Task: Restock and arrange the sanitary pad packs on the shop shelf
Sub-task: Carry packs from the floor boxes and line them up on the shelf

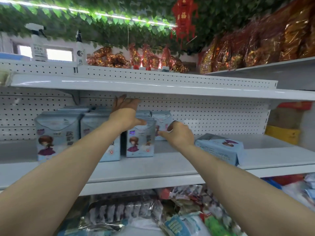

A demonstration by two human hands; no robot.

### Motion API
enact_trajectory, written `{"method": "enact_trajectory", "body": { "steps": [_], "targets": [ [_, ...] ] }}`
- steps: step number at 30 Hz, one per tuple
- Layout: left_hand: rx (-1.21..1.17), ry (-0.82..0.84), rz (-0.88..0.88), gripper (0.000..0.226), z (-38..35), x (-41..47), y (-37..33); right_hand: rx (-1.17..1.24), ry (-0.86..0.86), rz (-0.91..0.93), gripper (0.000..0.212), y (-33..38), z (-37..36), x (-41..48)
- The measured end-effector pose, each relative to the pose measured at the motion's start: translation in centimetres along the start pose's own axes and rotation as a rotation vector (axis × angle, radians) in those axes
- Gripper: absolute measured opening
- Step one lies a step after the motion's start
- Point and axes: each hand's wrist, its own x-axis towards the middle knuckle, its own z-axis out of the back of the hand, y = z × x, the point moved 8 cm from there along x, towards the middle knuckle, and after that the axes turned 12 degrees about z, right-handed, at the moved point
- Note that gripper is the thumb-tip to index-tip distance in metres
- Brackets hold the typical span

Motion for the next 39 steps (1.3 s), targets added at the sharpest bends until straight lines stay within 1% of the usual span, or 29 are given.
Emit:
{"method": "enact_trajectory", "body": {
  "steps": [2,5,6,9,11,14,17,19,21,23,25,27,29,30,31,35,37,39],
  "targets": [
    [-0.041,-0.004,-0.036,0.094,-1.1,-0.5,-3.6,-0.014,-0.019,-0.014,0.050,-3.3,2.5,0.4],
    [-0.083,0.018,-0.076,0.087,-3.3,-1.3,-9.4,-0.041,-0.021,-0.049,0.040,-9.1,5.8,0.9],
    [-0.108,0.035,-0.086,0.084,-4.1,-1.6,-11.2,-0.041,-0.022,-0.059,0.040,-11.2,6.8,1.1],
    [-0.152,0.127,-0.082,0.076,-7.4,-2.6,-16.1,-0.029,0.001,-0.085,0.052,-17.1,9.4,1.5],
    [-0.135,0.238,-0.033,0.073,-10.1,-2.9,-18.4,-0.056,0.073,-0.125,0.054,-20.7,10.5,1.5],
    [-0.089,0.409,0.053,0.081,-13.9,-3.4,-20.9,-0.113,0.225,-0.185,0.054,-24.9,11.0,1.1],
    [-0.094,0.495,0.174,0.081,-15.9,-4.5,-22.0,-0.066,0.324,-0.215,0.050,-27.7,10.3,0.7],
    [-0.195,0.552,0.281,0.082,-17.1,-5.2,-22.1,0.102,0.362,-0.277,0.048,-28.9,9.4,0.1],
    [-0.342,0.591,0.357,0.083,-17.9,-5.9,-22.3,0.362,0.382,-0.387,0.052,-29.5,8.4,-0.8],
    [-0.467,0.573,0.375,0.079,-18.1,-5.7,-22.3,0.532,0.386,-0.432,0.051,-29.5,7.7,-1.0],
    [-0.569,0.528,0.402,0.072,-17.8,-5.5,-22.0,0.625,0.398,-0.427,0.050,-29.4,7.0,-0.8],
    [-0.673,0.490,0.436,0.065,-17.2,-5.0,-21.4,0.704,0.408,-0.410,0.048,-29.2,6.4,-0.6],
    [-0.766,0.443,0.466,0.053,-16.2,-4.2,-21.0,0.771,0.431,-0.390,0.046,-28.7,5.9,-0.3],
    [-0.784,0.413,0.478,0.046,-15.5,-3.9,-20.8,0.798,0.439,-0.378,0.045,-28.3,5.8,-0.1],
    [-0.792,0.383,0.486,0.044,-14.8,-3.6,-20.7,0.814,0.439,-0.359,0.044,-28.0,5.7,0.2],
    [-0.851,0.380,0.528,0.059,-13.5,-2.3,-20.0,0.838,0.425,-0.252,0.037,-26.4,5.8,1.7],
    [-0.936,0.382,0.557,0.064,-13.2,-1.6,-19.5,0.861,0.421,-0.215,0.045,-25.7,5.4,2.2],
    [-0.986,0.406,0.546,0.060,-12.8,-0.9,-19.6,0.867,0.413,-0.199,0.057,-25.2,4.8,2.5]
  ]
}}
